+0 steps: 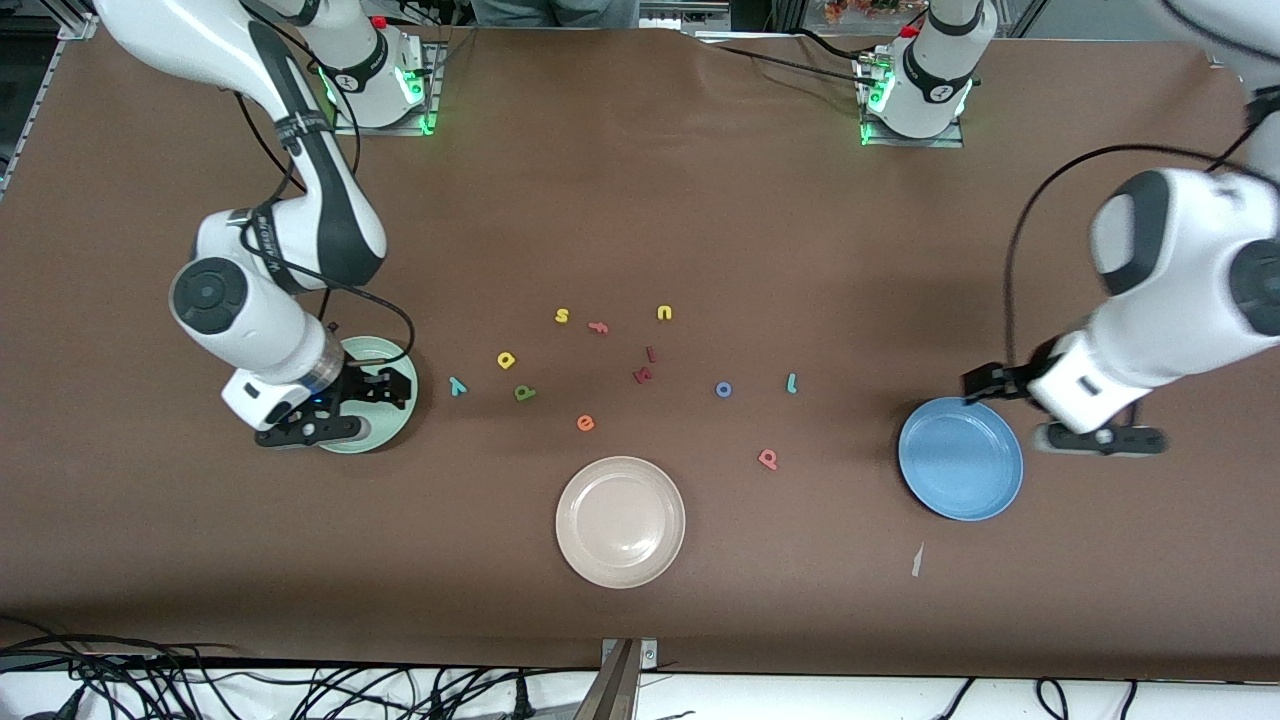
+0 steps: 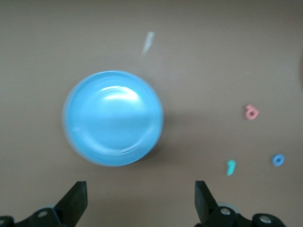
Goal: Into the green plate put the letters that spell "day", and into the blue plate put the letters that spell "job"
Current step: 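Move the right gripper to the teal y while the left gripper reaches the teal 1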
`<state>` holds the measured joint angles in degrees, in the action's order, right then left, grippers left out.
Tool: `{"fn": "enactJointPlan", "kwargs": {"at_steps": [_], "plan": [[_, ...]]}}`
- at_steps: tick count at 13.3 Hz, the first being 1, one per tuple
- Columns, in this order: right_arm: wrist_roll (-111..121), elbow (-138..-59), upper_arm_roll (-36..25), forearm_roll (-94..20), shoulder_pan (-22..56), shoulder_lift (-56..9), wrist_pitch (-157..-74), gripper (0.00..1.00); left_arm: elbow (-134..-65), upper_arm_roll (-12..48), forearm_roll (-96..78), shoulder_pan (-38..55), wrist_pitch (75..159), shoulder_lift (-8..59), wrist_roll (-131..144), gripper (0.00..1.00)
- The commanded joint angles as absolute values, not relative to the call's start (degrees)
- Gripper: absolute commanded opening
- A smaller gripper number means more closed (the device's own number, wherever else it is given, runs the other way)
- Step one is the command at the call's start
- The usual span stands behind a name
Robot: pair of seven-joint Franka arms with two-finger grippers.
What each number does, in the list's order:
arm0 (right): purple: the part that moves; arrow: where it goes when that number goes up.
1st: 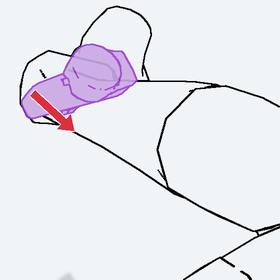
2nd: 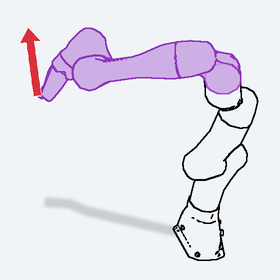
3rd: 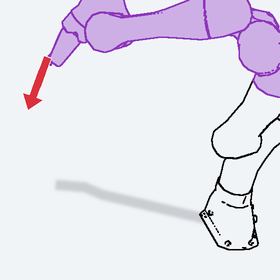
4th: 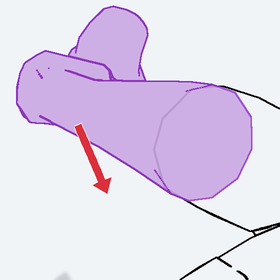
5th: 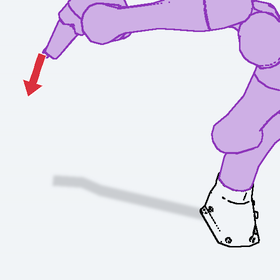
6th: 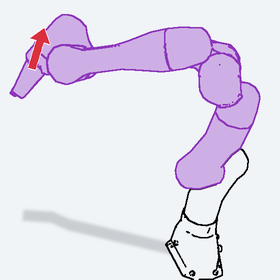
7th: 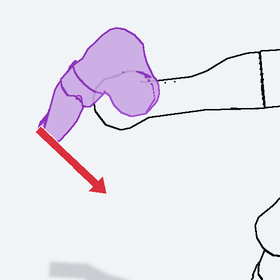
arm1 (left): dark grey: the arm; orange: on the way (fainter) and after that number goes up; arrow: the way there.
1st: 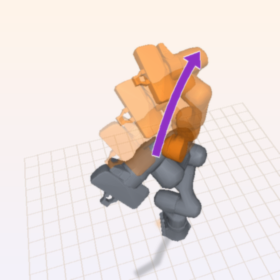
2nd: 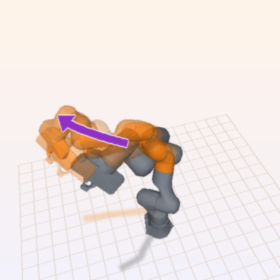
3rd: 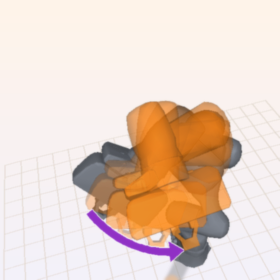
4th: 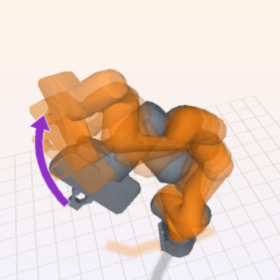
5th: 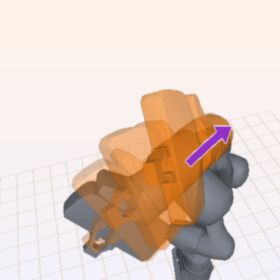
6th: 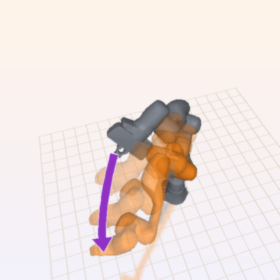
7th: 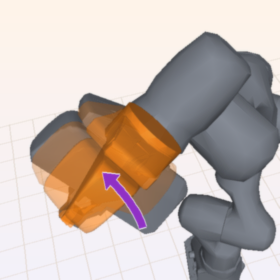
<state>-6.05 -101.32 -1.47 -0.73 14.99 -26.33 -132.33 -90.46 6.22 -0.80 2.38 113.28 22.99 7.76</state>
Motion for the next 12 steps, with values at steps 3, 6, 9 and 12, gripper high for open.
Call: {"fn": "enactJointPlan", "kwargs": {"at_steps": [3,6,9,12], "plan": [[-7.29,-103.97,1.83,-0.88,15.9,-29.43,-138.94,1.0,-102.79,5.71,-1.05,10.89,130.03,23.73,14.94,1.0],[-6.86,-108.35,2.9,-0.27,16.7,-30.15,-145.88,1.0,-111.95,5.8,-0.45,15.37,143.22,23.46,18.27,1.0],[-6.07,-110.21,2.99,4.37,16.7,-30.67,-147.12,1.0,-115.05,5.8,7.7,18.36,148.45,26.79,24.15,1.0],[-5.72,-113.45,3.78,5.8,17.23,-31.29,-152.91,1.0,-115.58,5.89,12.56,19.6,148.53,30.66,27.16,0.97]]}}
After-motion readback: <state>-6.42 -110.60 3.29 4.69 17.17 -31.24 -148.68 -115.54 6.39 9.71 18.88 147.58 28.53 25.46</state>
